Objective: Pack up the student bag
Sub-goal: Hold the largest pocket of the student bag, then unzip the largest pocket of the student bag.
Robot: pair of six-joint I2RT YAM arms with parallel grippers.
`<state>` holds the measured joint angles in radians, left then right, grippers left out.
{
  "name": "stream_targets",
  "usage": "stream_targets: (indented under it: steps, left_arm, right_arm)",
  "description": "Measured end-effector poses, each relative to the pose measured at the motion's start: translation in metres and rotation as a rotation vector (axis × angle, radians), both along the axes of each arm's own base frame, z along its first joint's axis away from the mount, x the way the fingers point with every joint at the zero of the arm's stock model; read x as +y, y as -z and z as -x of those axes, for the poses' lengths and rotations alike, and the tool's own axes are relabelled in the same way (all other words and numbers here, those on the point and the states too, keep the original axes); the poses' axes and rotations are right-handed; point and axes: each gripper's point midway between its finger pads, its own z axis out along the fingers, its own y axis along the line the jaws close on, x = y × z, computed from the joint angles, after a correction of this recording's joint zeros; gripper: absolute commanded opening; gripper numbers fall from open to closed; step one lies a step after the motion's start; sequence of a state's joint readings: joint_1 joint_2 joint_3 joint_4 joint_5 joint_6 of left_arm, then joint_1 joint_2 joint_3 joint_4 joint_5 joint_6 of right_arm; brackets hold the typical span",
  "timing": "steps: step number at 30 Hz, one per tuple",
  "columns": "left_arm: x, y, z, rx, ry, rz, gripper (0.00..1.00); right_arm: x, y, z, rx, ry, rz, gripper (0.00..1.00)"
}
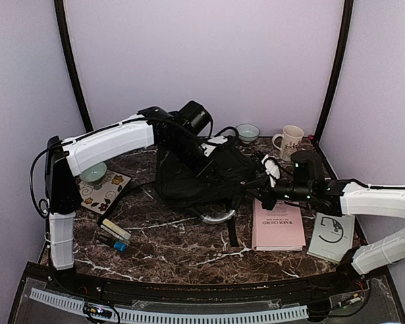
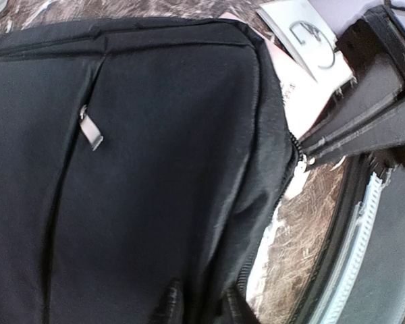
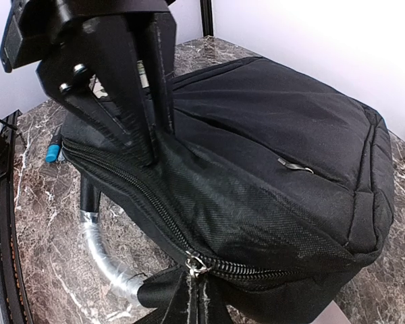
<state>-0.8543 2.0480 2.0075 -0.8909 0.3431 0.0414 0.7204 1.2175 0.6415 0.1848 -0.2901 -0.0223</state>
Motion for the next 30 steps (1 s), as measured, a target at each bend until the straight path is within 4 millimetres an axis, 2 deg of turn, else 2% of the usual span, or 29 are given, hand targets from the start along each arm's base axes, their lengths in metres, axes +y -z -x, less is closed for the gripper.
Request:
stream_targets:
  steps: [1, 9, 17, 25, 30]
  left_arm:
    - [0.000, 0.000, -0.001, -0.007, 0.003, -0.001, 0.00]
    - [-0.001, -0.007, -0.006, -0.029, -0.005, 0.001, 0.00]
    - [-0.006, -0.022, -0.010, 0.060, -0.128, 0.055, 0.00]
    - [-0.017, -0.031, -0.015, 0.153, -0.233, 0.136, 0.00]
    - [-0.022, -0.035, -0.018, 0.183, -0.280, 0.169, 0.00]
  right_arm:
    - [0.000, -0.001, 0.000, -0.002, 0.000, -0.001, 0.00]
    - [-0.001, -0.003, -0.003, -0.009, 0.014, -0.002, 0.00]
    - [0.003, -0.020, -0.010, -0.022, 0.033, -0.037, 0.00]
    - [0.017, -0.028, -0.017, -0.007, 0.024, -0.046, 0.00]
    - [0.029, -0.030, -0.015, -0.010, -0.007, -0.036, 0.00]
